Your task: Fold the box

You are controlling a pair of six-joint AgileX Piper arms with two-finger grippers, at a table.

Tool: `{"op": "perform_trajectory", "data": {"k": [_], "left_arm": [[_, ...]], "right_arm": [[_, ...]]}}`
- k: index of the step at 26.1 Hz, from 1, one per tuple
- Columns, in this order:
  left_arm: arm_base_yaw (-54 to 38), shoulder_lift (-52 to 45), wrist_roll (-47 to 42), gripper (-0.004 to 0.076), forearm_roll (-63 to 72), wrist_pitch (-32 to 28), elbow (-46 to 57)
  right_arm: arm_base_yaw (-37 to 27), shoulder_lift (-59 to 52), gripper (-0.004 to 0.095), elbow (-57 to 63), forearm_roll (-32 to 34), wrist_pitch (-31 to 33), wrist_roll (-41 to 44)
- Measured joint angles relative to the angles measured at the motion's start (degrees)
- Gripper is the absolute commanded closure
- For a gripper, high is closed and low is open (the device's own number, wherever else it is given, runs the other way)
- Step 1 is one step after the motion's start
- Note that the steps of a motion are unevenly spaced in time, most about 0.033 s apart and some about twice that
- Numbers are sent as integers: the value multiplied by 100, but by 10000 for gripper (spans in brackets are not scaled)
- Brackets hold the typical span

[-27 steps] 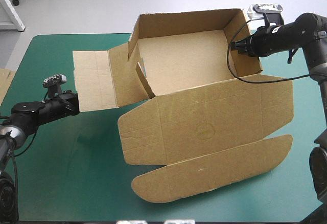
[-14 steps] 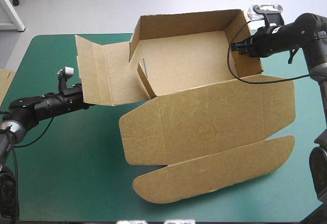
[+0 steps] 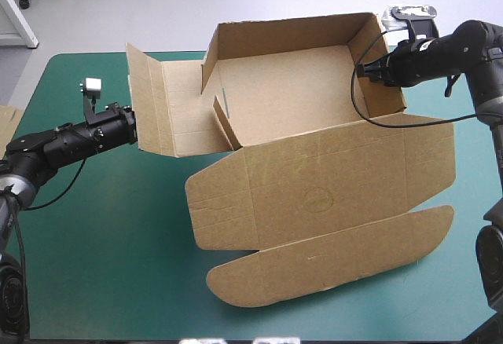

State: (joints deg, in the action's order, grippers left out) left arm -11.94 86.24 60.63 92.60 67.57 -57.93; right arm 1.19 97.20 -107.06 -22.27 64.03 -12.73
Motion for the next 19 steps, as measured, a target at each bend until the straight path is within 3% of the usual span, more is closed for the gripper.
{"op": "perform_trajectory", "data": {"k": [6,15,19], "left_arm": [[382,4,-93,419,215,0,-108],[664,4,-387,416,283,24,-451],[664,4,-494,380,283,24,-451]], "right_arm": [[0,0,910,0,0,-75,42],[0,86,910,0,16,-87,93],[0,94,910,0,21,-87,107]]}}
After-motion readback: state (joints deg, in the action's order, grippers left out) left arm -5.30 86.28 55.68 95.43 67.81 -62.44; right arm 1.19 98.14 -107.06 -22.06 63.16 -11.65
